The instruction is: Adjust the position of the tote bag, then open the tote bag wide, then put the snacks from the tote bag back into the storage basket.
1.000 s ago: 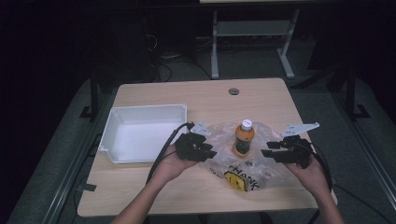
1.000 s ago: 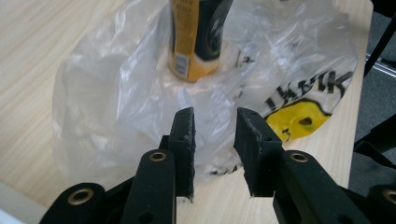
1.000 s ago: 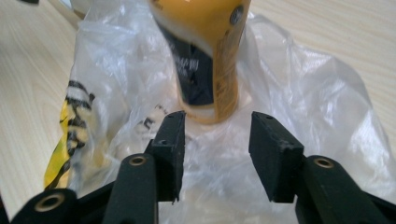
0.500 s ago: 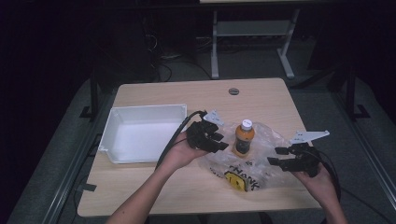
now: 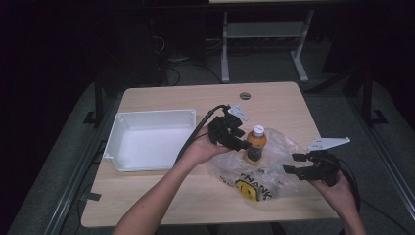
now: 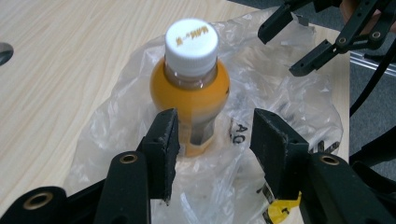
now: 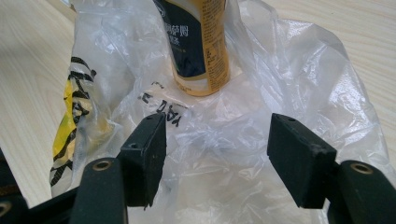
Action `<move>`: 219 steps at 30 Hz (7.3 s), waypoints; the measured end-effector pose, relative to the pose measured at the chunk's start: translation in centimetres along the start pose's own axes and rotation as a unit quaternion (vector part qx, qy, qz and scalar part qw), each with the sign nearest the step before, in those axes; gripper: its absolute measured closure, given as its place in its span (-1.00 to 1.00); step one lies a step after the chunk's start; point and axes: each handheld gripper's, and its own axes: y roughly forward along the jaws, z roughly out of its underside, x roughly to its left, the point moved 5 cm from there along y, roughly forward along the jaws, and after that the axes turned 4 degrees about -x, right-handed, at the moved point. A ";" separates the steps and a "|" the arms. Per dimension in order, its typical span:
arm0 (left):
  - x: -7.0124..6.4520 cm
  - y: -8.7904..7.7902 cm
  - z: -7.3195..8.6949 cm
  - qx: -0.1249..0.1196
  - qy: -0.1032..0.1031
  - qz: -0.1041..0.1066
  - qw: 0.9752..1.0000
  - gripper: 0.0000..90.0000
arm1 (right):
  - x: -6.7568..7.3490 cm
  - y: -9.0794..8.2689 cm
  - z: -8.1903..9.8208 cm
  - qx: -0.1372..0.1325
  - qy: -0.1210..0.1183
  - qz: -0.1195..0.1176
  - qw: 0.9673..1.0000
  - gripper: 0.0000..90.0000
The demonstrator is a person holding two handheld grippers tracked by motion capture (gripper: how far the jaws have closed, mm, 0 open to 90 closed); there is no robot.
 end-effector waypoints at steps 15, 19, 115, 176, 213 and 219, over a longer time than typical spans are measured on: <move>0.9 1.6 -2.0 0.002 0.005 0.006 1.000 -0.04 | -0.2 0.0 0.1 -0.001 0.004 0.000 1.000 -0.24; 1.1 2.2 -2.3 0.002 -0.001 0.010 1.000 -0.06 | -0.3 0.0 0.1 -0.001 0.006 0.000 1.000 -0.26; 1.0 2.5 -5.7 0.072 0.015 0.017 0.997 0.30 | -0.2 0.2 -0.1 -0.015 -0.006 -0.004 1.000 -0.39; 0.8 -6.5 -6.7 0.053 0.016 -0.017 0.998 0.30 | -0.4 -0.3 -0.5 -0.029 -0.004 0.015 0.999 -0.43; 3.1 -12.7 -4.7 0.052 -0.009 -0.057 0.997 0.30 | -0.5 -0.5 -0.8 -0.034 0.001 0.030 0.999 -0.53; 3.3 -13.5 -4.2 0.055 -0.016 -0.064 0.996 0.30 | -0.4 -0.4 -0.8 -0.030 0.002 0.031 0.999 -0.54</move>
